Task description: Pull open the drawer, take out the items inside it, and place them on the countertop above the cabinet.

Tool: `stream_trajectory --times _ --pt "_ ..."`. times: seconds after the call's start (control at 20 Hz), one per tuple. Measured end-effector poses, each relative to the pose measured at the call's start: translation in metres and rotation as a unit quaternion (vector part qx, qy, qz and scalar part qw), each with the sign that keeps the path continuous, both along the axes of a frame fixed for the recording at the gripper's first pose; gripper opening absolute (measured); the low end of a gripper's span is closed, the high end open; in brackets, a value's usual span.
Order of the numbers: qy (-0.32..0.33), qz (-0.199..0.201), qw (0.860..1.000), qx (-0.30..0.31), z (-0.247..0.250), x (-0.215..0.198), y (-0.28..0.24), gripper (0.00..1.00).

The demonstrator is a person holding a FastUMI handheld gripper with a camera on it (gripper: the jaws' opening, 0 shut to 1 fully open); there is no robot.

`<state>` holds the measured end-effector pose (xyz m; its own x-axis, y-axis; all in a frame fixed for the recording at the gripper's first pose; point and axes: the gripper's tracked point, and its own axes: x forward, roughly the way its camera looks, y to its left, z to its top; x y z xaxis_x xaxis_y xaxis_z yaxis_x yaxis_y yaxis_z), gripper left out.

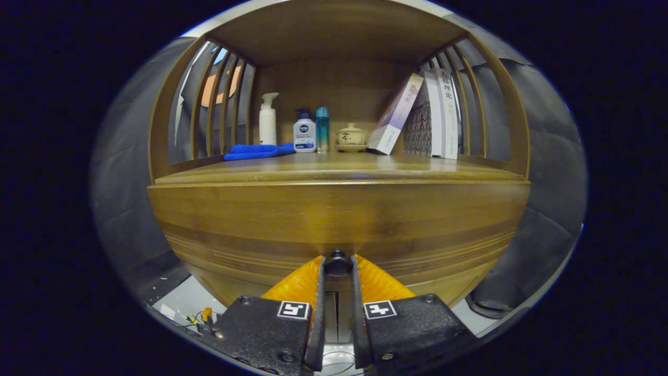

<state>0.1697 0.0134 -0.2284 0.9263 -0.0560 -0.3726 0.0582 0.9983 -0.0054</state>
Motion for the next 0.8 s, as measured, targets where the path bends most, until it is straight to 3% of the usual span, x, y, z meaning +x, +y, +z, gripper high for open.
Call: stream_trajectory --times 0.25,0.8 --pt "0.004 0.008 1.0 -0.005 0.001 -0.019 0.001 0.24" --pt "0.012 0.033 0.999 -0.006 0.008 -0.114 0.001 0.24"
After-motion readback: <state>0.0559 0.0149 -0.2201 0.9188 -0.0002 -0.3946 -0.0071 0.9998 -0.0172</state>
